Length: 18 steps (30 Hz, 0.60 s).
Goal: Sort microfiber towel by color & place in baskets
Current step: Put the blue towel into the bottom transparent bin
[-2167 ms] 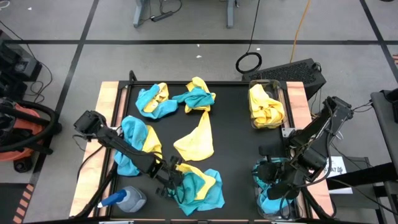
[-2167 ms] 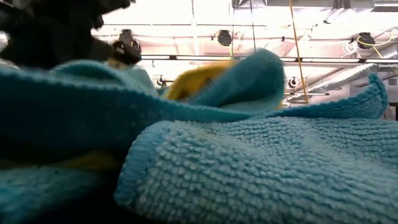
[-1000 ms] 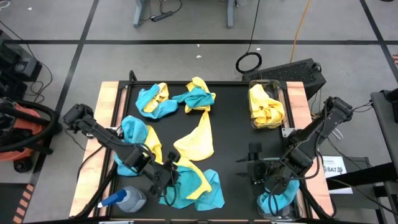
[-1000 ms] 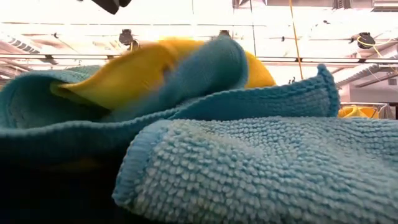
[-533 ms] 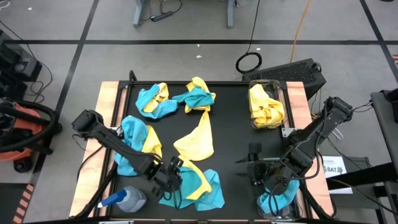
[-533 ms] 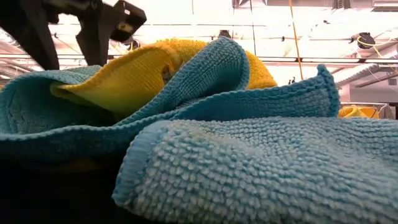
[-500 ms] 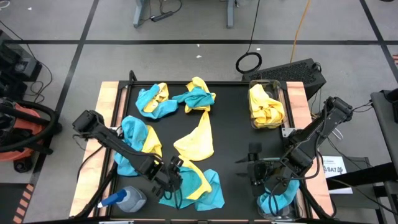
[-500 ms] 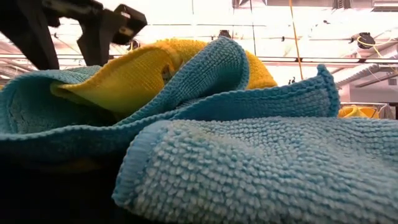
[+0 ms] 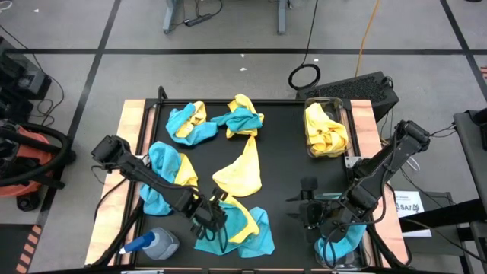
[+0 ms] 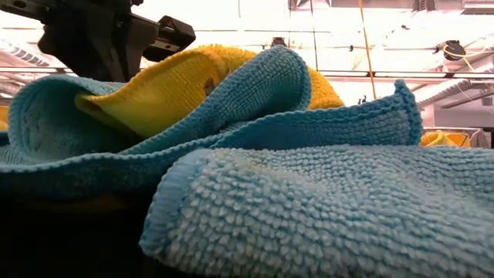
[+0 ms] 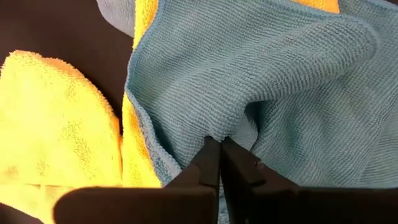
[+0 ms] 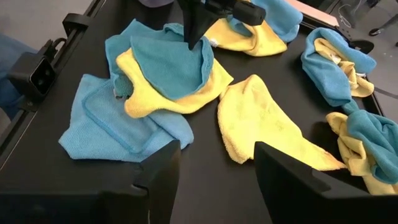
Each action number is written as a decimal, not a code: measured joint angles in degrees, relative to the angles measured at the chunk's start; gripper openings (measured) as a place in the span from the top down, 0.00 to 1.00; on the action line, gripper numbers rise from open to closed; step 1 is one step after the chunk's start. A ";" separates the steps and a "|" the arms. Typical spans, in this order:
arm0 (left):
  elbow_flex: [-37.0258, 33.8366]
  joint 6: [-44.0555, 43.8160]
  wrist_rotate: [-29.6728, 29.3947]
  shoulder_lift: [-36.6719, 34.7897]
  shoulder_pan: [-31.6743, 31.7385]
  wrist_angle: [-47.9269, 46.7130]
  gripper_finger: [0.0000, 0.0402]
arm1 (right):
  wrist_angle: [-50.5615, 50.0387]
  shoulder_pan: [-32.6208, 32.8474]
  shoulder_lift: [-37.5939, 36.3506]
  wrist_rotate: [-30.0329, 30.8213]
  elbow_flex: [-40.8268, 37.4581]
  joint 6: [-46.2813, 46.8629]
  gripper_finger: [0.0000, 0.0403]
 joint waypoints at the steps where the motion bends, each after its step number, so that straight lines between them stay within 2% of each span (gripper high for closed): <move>1: 0.00 0.03 -0.05 0.00 0.02 0.13 0.98 | 0.00 0.00 -0.01 0.02 0.00 0.00 0.51; 8: -0.02 1.67 -1.06 -1.70 0.08 0.53 0.99 | 0.03 -0.07 -0.01 0.00 0.00 0.00 0.51; 15: 4.63 1.76 -4.04 -9.72 -0.46 -5.53 0.99 | 3.05 -0.41 -0.01 -0.05 0.00 -0.62 0.51; 18: 7.27 2.88 -4.94 -13.62 -1.34 -5.89 0.99 | 6.16 -1.28 -0.02 -1.86 0.00 -2.64 0.51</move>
